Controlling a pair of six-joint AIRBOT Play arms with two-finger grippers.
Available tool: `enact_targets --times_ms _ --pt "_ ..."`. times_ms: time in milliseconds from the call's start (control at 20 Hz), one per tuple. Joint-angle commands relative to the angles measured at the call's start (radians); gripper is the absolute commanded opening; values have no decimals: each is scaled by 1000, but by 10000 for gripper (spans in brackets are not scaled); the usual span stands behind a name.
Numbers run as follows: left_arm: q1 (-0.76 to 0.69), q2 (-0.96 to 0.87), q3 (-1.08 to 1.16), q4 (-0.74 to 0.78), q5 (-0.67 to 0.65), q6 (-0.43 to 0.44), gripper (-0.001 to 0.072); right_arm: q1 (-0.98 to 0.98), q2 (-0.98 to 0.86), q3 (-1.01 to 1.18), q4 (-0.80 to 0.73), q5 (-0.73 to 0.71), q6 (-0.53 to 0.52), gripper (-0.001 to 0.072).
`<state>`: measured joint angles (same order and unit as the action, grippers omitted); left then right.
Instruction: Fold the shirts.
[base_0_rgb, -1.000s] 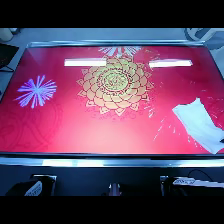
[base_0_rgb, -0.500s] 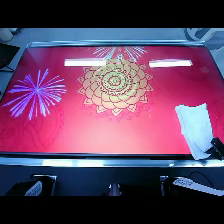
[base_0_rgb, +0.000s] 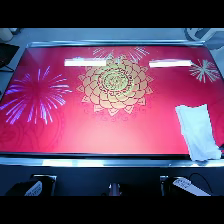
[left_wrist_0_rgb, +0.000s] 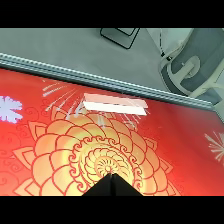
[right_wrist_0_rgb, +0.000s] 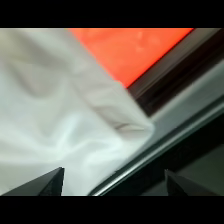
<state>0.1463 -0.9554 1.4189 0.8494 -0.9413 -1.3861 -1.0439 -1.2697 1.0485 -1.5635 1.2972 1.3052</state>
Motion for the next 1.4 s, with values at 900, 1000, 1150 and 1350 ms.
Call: enact_targets --times_ms 900,1000,1150,1350 --pt "-328 -407 -48 822 -445 -291 682 958 -220 531 103 349 -169 672" --pt "-328 -408 -47 830 -446 -291 682 962 -220 531 103 350 -169 672" --pt "-328 -415 -47 833 -445 -291 682 962 -220 531 103 350 -169 672" --pt "-328 -417 -47 833 -445 -291 682 962 -220 531 102 350 -169 672"
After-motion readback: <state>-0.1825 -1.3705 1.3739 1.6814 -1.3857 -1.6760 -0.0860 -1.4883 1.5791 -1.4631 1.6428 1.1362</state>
